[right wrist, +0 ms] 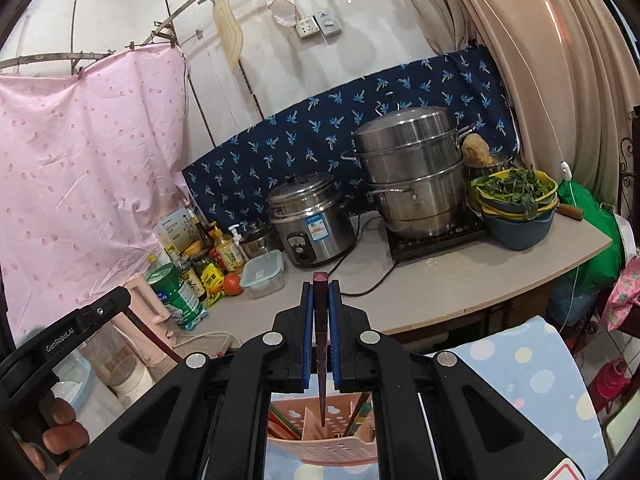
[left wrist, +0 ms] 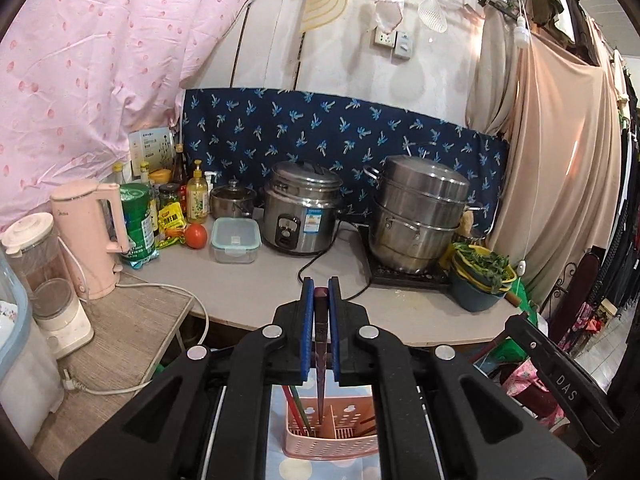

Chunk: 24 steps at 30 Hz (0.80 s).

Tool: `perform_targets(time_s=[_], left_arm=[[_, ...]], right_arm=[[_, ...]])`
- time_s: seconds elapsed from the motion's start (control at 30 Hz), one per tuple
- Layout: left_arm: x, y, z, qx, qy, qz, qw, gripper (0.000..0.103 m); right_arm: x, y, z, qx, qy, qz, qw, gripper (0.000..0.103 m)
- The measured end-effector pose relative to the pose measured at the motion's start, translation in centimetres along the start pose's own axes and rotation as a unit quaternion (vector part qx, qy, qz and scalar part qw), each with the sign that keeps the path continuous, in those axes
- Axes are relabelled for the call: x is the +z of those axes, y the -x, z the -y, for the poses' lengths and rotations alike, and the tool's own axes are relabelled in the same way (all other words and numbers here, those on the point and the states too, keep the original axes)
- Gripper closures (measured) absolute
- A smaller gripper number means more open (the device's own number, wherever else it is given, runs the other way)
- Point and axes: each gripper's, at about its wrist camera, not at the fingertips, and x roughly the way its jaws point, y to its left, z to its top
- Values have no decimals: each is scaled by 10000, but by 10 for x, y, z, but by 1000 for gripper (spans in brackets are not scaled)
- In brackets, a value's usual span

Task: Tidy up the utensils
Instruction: 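Lift both dark red chopsticks and carry them over the pink basket, then lower the dark red chopsticks into the basket and open both tools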

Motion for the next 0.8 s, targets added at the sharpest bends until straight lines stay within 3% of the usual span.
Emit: perform_targets(time_s=[0.23, 0.47, 0.53, 0.6, 0.8], left_arm=[[-33, -36, -9, 4, 138, -484, 9987, 96], [-48, -40, -10, 41, 143, -666, 9977, 95], [-50, -39, -9, 16, 141, -720, 9973, 88], [-52, -34, -8, 44, 162, -723, 9972, 63], [-57, -17, -4, 47, 86, -685, 9976, 58]], right_arm=[[-30, -23, 6, -37, 76, -416, 9991, 96], [-43, -22, 10, -58, 48, -568, 9984, 91], [-42, -19, 11, -61, 19, -573, 9983, 91], [-42, -13, 11, -54, 9, -567, 9984, 90], [-45, 8, 9, -20, 38, -541, 9985, 85]])
